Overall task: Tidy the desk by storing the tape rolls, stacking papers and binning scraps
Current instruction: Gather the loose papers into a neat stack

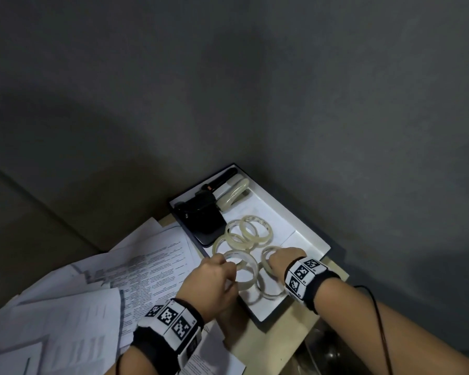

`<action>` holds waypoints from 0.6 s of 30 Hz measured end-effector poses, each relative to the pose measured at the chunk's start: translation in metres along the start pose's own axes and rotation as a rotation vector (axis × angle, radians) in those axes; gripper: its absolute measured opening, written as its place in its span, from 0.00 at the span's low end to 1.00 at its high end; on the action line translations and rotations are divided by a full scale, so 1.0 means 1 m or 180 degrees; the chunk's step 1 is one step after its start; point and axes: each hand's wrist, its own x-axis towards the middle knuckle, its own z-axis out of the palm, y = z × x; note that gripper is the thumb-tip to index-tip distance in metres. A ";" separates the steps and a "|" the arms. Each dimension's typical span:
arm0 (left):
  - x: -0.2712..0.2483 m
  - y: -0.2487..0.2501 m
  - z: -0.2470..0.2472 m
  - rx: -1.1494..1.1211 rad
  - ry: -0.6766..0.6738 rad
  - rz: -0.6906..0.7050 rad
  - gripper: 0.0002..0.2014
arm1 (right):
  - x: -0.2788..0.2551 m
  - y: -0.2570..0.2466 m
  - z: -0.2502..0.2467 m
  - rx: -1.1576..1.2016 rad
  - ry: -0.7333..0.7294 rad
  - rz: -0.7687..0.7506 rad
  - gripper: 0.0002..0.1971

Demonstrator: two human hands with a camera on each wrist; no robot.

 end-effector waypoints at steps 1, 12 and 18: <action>0.000 0.002 0.001 0.0023 -0.0028 0.0035 0.09 | -0.001 0.004 -0.002 -0.0014 0.0012 0.0015 0.14; 0.025 0.028 0.023 0.0720 -0.0898 -0.0090 0.13 | -0.012 0.057 -0.016 0.1501 0.0479 0.0354 0.06; 0.032 0.021 0.041 0.0664 -0.0987 -0.0199 0.11 | -0.010 0.039 -0.003 0.1603 0.0070 -0.0009 0.08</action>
